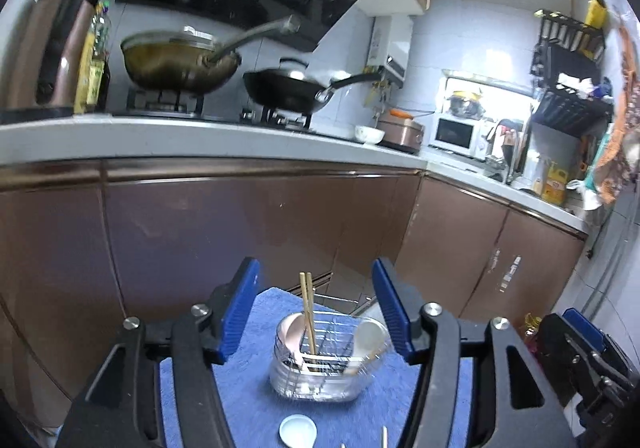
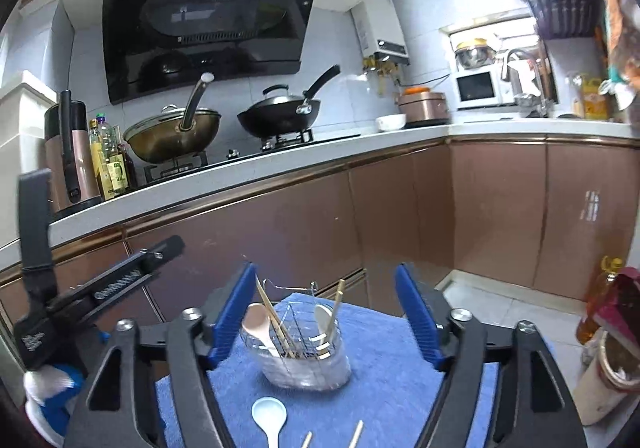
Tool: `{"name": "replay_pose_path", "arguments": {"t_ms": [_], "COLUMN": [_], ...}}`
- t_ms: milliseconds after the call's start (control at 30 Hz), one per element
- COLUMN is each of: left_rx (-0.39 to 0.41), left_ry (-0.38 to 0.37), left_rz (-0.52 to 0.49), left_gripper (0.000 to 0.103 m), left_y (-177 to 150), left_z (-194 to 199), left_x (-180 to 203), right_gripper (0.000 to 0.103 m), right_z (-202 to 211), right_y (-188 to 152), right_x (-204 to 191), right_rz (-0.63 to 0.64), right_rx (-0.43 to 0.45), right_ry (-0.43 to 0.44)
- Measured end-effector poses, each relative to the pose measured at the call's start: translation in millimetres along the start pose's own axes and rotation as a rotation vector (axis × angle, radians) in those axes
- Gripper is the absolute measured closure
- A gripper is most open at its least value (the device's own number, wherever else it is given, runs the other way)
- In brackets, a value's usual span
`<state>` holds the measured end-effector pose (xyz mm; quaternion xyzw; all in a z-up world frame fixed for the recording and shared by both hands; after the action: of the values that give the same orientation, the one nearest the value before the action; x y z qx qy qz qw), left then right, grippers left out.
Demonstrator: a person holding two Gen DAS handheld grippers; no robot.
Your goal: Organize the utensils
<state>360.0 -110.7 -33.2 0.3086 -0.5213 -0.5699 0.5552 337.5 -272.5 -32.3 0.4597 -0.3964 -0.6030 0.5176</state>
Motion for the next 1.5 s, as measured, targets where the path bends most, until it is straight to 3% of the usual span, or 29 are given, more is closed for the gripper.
{"name": "replay_pose_path", "arguments": {"t_ms": [200,667,1133,1233,1500], "left_rx": [0.052,0.132,0.175,0.186,0.215], "left_ry": [0.036,0.107,0.139,0.139,0.158], "left_rz": [-0.034,-0.053,-0.075,-0.069,-0.055], "left_gripper": [0.043,0.04,0.04,0.04,0.04], "left_y": [1.6,0.3,-5.7,-6.8,-8.5], "left_z": [65.9,164.0,215.0,223.2,240.7], "left_x": [0.4,-14.1,-22.5,-24.1,-28.4], "right_gripper": [0.009,0.008,0.007,0.001,0.0], "right_z": [57.9,138.7,176.9,184.4,200.1], "right_y": [1.3,-0.2,5.0,5.9,6.8], "right_x": [-2.4,-28.8,-44.3,-42.4,-32.7], "right_rz": [0.001,-0.006,-0.013,-0.015,-0.001], "right_rx": [0.037,0.092,0.143,0.159,0.18], "right_ry": [-0.042,-0.008,0.031,0.015,-0.075]}}
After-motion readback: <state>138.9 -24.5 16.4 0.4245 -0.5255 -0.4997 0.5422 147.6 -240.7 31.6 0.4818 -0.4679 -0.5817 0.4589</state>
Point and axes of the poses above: each gripper's, at about its wrist camera, not at the fingertips, and z roughly against the way its jaws point, x to its right, y to its top, the point moved 9 cm from there along -z, roughly the way its jaws point, and after that the axes turned 2 degrees about z, right-handed, at the moved point
